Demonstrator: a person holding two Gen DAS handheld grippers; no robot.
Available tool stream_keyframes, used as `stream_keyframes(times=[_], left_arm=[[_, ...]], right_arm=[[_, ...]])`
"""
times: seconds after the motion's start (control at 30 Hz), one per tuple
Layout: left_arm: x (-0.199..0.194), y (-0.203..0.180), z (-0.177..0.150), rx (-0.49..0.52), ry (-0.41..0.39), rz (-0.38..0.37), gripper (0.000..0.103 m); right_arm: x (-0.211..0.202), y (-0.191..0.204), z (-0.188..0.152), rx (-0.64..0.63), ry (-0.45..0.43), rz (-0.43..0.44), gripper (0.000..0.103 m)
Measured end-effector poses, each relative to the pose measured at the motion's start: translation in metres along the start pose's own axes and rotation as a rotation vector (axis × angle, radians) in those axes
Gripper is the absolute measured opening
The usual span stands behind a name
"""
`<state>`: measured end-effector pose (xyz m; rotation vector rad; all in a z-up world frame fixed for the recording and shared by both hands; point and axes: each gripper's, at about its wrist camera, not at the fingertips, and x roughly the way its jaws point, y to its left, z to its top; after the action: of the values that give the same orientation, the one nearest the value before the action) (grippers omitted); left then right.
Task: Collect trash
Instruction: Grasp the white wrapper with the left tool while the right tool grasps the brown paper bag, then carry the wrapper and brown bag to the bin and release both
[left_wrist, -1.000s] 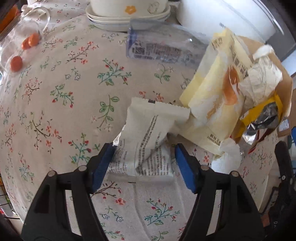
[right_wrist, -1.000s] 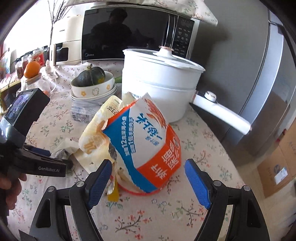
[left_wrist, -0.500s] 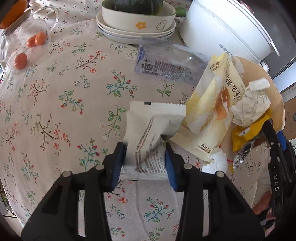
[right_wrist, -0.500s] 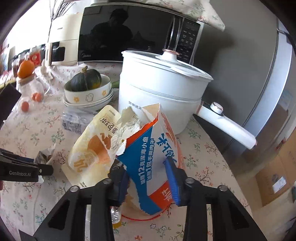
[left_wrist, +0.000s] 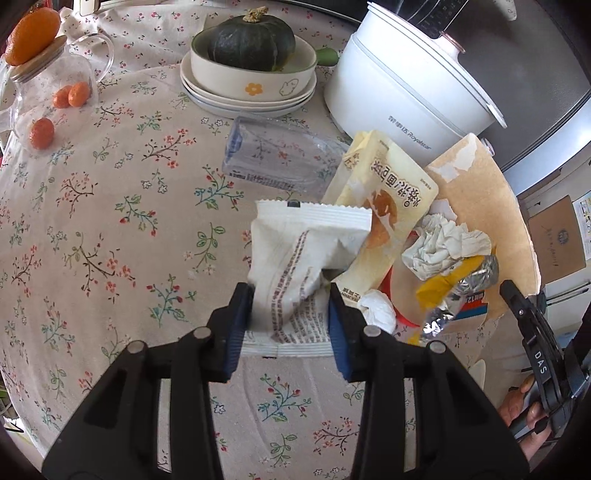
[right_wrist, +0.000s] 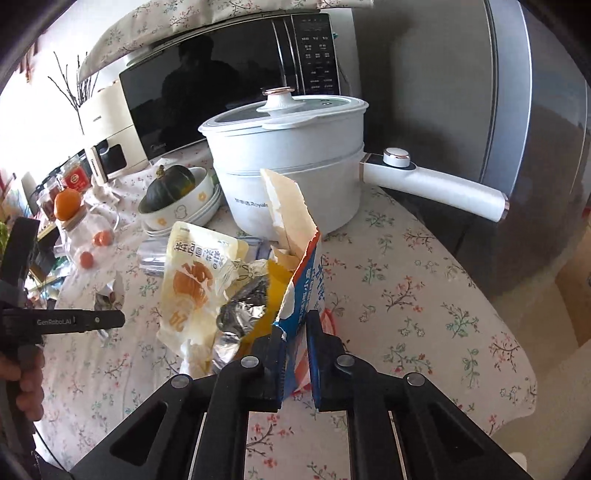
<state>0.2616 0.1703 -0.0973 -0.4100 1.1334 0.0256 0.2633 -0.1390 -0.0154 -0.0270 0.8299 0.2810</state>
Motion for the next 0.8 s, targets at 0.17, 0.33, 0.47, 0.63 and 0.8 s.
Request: stream_keyframes(times=[0.17, 0.33, 0.47, 0.63, 0.8], left_arm=[[-0.014, 0.000, -0.009, 0.007, -0.029, -0.033, 0.042], [-0.035, -0.012, -0.017, 0.031, -0.073, -0.053, 0.042], [-0.042, -0.013, -0.019, 0.030, -0.100, -0.079, 0.042], [-0.054, -0.018, -0.025, 0.043, -0.132, -0.109, 0.042], [-0.059, -0.032, -0.021, 0.063, -0.159, -0.147, 0.042]], right_arm=[[-0.015, -0.009, 0.005, 0.020, -0.048, -0.060, 0.005], [-0.036, -0.003, 0.010, -0.010, -0.119, -0.114, 0.002], [-0.048, -0.005, 0.011, -0.001, -0.161, -0.108, 0.002], [-0.056, -0.024, 0.011, 0.061, -0.170, -0.130, 0.002], [-0.079, -0.029, 0.013, 0.061, -0.209, -0.144, 0.002]])
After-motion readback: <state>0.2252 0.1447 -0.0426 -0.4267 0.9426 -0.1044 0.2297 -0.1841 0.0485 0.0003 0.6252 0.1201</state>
